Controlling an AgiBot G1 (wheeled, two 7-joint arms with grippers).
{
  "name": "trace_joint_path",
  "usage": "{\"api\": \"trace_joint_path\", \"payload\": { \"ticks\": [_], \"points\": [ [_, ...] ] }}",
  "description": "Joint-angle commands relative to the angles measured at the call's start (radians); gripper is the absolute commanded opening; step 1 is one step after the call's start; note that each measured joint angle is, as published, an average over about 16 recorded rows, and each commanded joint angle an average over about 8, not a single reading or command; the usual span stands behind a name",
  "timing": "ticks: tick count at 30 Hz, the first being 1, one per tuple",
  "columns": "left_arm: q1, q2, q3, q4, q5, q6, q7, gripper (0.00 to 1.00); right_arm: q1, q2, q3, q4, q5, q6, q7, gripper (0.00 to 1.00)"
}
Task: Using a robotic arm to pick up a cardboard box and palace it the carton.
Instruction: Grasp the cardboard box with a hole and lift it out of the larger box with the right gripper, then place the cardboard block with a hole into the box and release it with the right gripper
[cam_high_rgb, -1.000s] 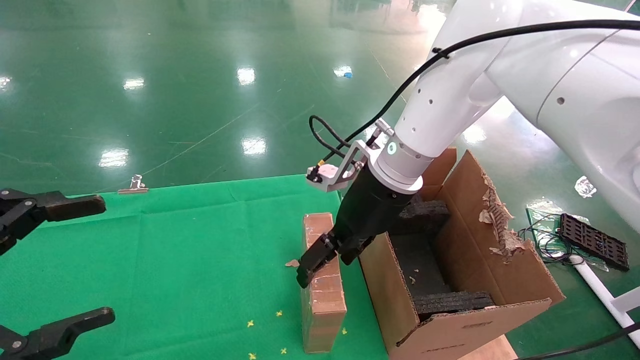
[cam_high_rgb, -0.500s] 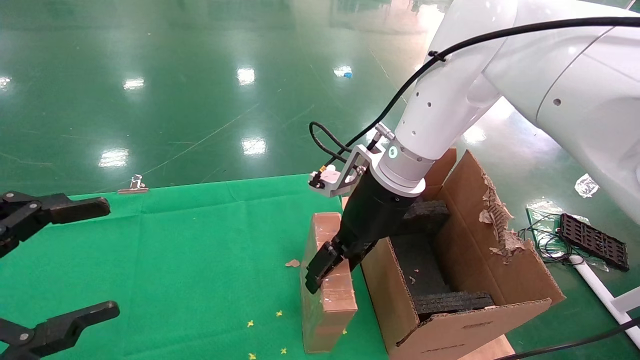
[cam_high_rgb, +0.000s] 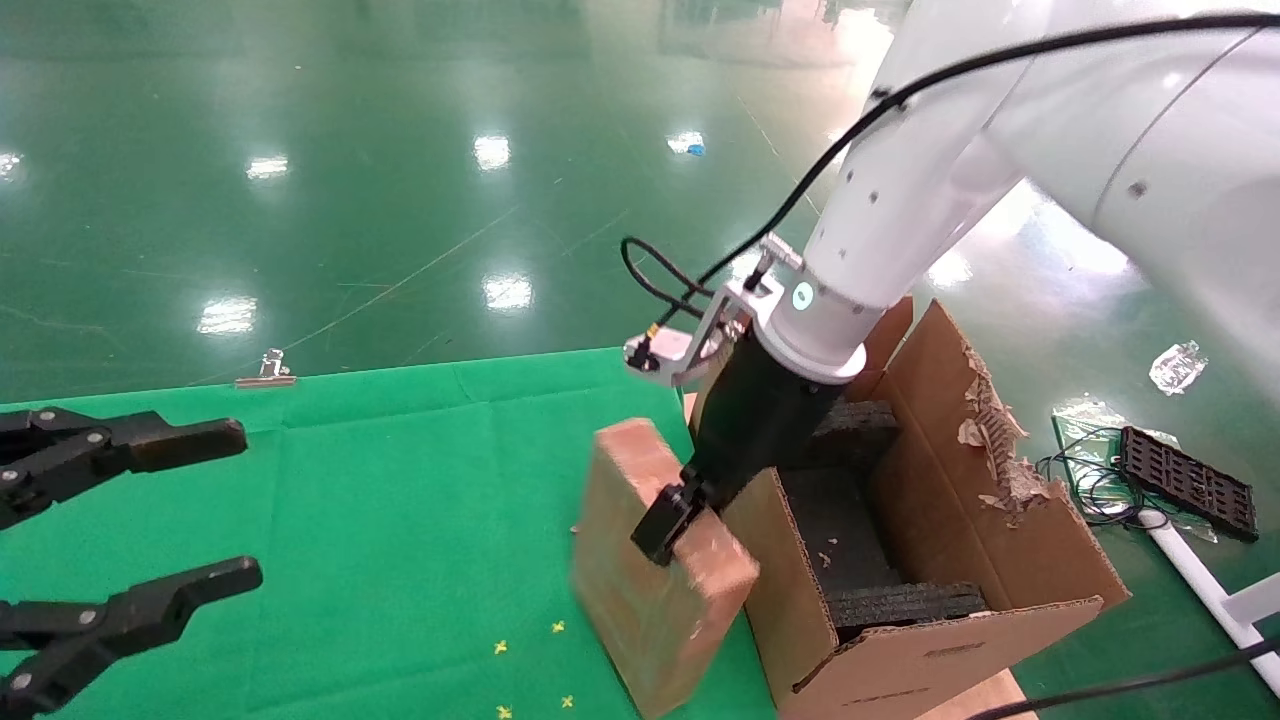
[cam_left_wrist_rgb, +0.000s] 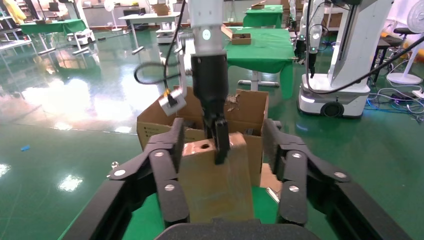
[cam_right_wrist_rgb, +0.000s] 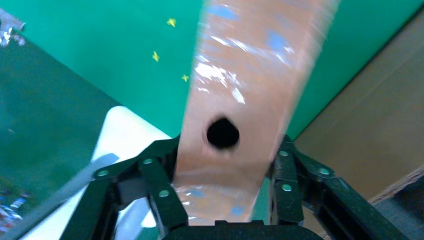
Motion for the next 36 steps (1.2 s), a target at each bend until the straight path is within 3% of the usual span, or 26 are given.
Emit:
{"api": "trace_joint_path", "payload": {
  "ticks": [1,7,12,17,23,31,36],
  "points": [
    [0.0,0.0,0.0,0.0,0.0,0.0,0.0,0.0,0.01,0.011,0.006,0.008,0.01,0.007,-0.032,0.0],
    [0.0,0.0,0.001,0.0,0.0,0.0,0.0,0.0,0.118,0.126,0.078,-0.006,0.045,0.054,-0.211,0.0],
    [0.0,0.0,0.001,0.0,-0.001,0.0,0.0,0.0,0.237,0.208,0.102,-0.042,0.007,0.098,-0.29,0.0],
    [0.0,0.0,0.001,0.0,-0.001,-0.001,0.001,0.0,0.331,0.27,0.078,-0.083,-0.08,0.115,-0.276,0.0],
    [0.0,-0.001,0.002,0.0,-0.001,-0.001,0.001,0.02,0.37,0.336,0.021,-0.122,-0.183,0.109,-0.181,0.0],
    [0.0,-0.001,0.002,0.0,-0.001,-0.001,0.001,1.0,0.3,0.407,-0.026,-0.151,-0.224,0.103,-0.052,0.0],
    [-0.001,-0.001,0.002,0.0,-0.002,-0.001,0.001,1.0,0.241,0.417,-0.049,-0.167,-0.243,0.123,-0.014,0.0]
  ]
}}
